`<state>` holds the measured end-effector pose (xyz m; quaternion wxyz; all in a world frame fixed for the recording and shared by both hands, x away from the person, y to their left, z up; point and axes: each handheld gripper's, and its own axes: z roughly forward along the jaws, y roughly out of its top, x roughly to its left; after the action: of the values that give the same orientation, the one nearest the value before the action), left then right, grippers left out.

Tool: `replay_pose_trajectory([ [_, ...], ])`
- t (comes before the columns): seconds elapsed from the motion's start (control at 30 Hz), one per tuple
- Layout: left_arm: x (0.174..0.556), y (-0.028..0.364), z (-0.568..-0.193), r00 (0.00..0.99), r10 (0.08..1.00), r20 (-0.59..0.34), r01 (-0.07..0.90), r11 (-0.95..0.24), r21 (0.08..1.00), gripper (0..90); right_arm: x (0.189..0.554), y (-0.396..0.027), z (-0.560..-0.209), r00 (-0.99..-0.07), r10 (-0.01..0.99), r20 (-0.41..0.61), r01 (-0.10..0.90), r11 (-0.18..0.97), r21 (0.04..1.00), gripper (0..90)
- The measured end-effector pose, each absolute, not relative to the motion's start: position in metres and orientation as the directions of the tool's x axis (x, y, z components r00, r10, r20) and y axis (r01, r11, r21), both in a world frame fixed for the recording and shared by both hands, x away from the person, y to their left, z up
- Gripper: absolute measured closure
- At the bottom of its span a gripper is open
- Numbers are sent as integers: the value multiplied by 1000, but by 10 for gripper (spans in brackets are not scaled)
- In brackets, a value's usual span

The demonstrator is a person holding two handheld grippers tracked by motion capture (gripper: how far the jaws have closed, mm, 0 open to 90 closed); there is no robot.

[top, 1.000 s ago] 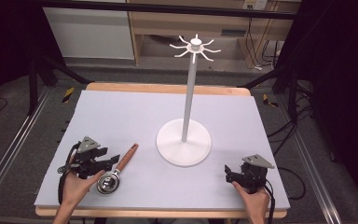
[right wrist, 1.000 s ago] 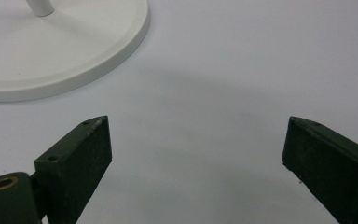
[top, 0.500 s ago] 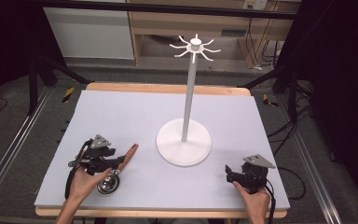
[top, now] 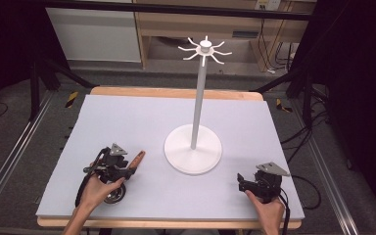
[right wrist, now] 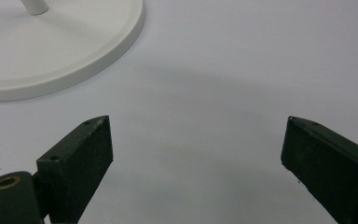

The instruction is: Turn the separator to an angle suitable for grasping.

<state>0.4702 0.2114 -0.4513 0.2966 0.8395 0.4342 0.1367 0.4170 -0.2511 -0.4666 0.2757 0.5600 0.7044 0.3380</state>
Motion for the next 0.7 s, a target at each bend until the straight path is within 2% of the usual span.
replay_pose_trajectory([
  [0.37,473,208,-463,580,815,6,660,-473,584,614,417,-253,-467,-218,976,-3,607,138,783,93],
  [0.7,474,208,-461,575,818,0,675,-474,566,648,417,-253,-467,-218,976,-5,608,139,782,93],
])
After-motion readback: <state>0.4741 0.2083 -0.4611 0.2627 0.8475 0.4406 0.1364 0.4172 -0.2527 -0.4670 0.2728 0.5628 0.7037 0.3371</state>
